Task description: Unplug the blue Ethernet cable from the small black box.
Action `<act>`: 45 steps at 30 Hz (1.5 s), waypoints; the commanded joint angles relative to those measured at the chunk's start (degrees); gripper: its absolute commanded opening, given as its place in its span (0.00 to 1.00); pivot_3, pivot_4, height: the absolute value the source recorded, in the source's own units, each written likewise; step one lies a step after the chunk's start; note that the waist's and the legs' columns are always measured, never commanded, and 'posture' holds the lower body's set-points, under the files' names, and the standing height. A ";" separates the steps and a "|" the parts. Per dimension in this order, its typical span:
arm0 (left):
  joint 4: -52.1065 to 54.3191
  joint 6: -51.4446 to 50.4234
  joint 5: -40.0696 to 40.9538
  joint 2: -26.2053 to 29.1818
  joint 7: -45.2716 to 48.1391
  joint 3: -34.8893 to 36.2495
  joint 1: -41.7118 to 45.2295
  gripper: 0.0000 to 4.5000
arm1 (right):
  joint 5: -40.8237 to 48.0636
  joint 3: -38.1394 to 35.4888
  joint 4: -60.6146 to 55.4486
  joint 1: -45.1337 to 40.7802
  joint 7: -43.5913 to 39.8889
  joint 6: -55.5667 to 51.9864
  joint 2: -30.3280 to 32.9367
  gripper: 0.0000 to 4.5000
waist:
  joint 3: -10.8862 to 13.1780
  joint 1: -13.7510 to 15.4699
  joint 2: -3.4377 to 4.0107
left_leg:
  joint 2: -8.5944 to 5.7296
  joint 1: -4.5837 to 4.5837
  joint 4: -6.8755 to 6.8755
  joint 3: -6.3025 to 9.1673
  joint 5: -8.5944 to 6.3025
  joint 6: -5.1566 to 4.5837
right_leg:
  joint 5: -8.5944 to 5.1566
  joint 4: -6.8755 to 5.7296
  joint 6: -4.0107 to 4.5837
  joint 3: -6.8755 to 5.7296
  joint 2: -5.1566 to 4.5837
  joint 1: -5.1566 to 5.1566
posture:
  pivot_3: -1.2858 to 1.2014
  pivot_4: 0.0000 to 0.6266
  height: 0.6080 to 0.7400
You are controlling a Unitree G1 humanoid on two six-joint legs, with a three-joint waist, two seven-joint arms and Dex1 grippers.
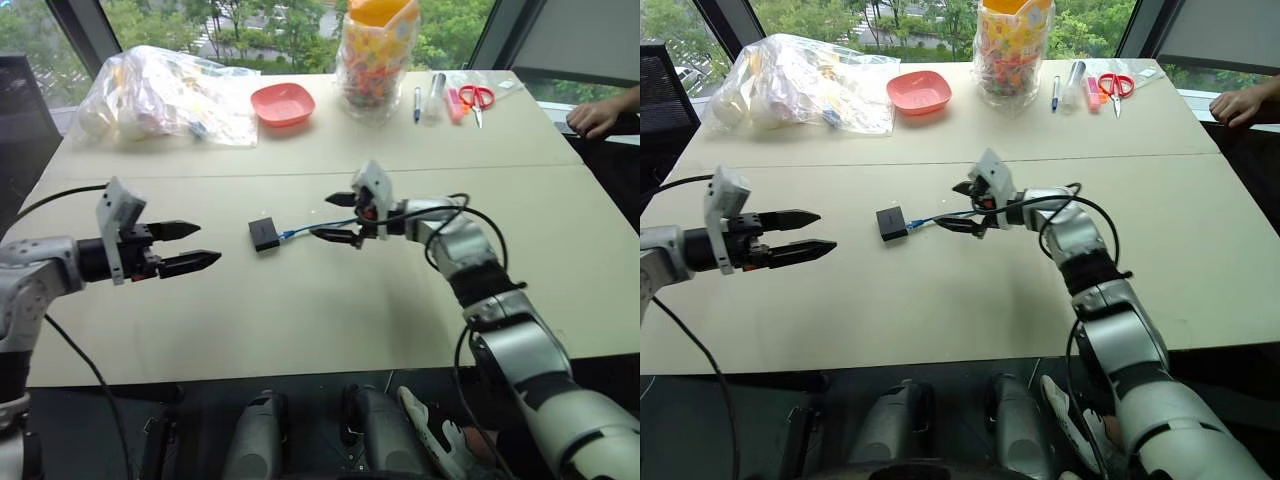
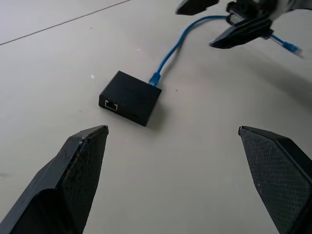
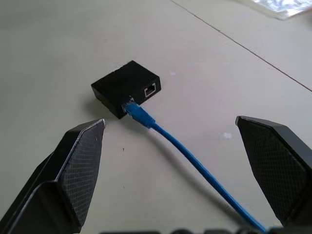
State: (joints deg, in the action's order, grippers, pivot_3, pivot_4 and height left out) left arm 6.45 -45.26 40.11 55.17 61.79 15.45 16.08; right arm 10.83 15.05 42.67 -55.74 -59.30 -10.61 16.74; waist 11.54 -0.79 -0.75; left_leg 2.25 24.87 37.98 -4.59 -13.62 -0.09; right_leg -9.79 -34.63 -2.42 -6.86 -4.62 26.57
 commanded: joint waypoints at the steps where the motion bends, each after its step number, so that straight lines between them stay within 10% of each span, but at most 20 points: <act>1: 4.74 -1.95 2.58 0.75 -1.23 5.42 -3.22 0.99 | -4.85 1.19 13.75 -6.24 -3.16 8.95 -3.78 1.00 | 0.01 -0.04 0.01 | 0.00 0.01 0.00 -0.02 0.00 0.01 | 0.01 -0.01 0.01 0.02 -0.04 0.01 | 0.52 0.24 1.00; 10: 13.85 -4.38 5.95 -4.01 -9.64 11.60 -11.82 0.99 | -15.66 2.04 32.61 -14.38 0.63 16.09 -12.85 1.00 | 0.00 -0.26 0.01 | 0.09 -0.05 0.08 -0.02 0.10 0.19 | 0.02 -0.26 0.01 0.09 -0.11 0.03 | 0.52 0.24 1.00; 19: 19.14 -5.74 9.45 -5.18 -14.29 17.37 -17.71 1.00 | -22.97 3.18 34.39 -15.48 -2.57 17.81 -13.66 0.01 | -0.03 -0.28 0.04 | 0.24 -0.54 0.06 -0.09 0.15 0.30 | -0.14 -0.53 0.29 0.17 -0.01 -0.15 | 0.52 0.24 1.00; 30: -23.24 7.90 -3.95 -10.32 -2.63 -3.16 16.69 1.00 | -33.37 6.12 23.39 -14.00 27.76 43.86 -4.97 0.00 | -0.05 1.31 0.02 | 0.02 -0.43 0.09 -0.25 0.42 0.56 | -0.01 -0.47 0.52 0.12 -0.03 -0.19 | 0.52 0.24 1.00; 45: -71.80 22.33 -17.58 -23.62 16.42 -9.66 52.75 1.00 | -31.65 4.48 2.95 -3.39 30.64 44.70 -1.12 0.00 | -0.07 -1.50 -0.10 | -0.08 -0.41 0.02 -0.40 0.33 0.36 | -0.02 -0.59 0.06 0.19 -0.01 -0.12 | 0.52 0.24 1.00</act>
State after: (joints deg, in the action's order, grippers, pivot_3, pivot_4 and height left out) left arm -64.17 -24.63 23.80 31.57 76.74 5.36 66.25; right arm -22.00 20.86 49.11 -59.23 -29.12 34.66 15.25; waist 11.48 -2.30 -0.85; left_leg 2.17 24.46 38.01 -4.99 -13.29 0.27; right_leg -9.80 -35.24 -2.37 -6.67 -4.64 26.44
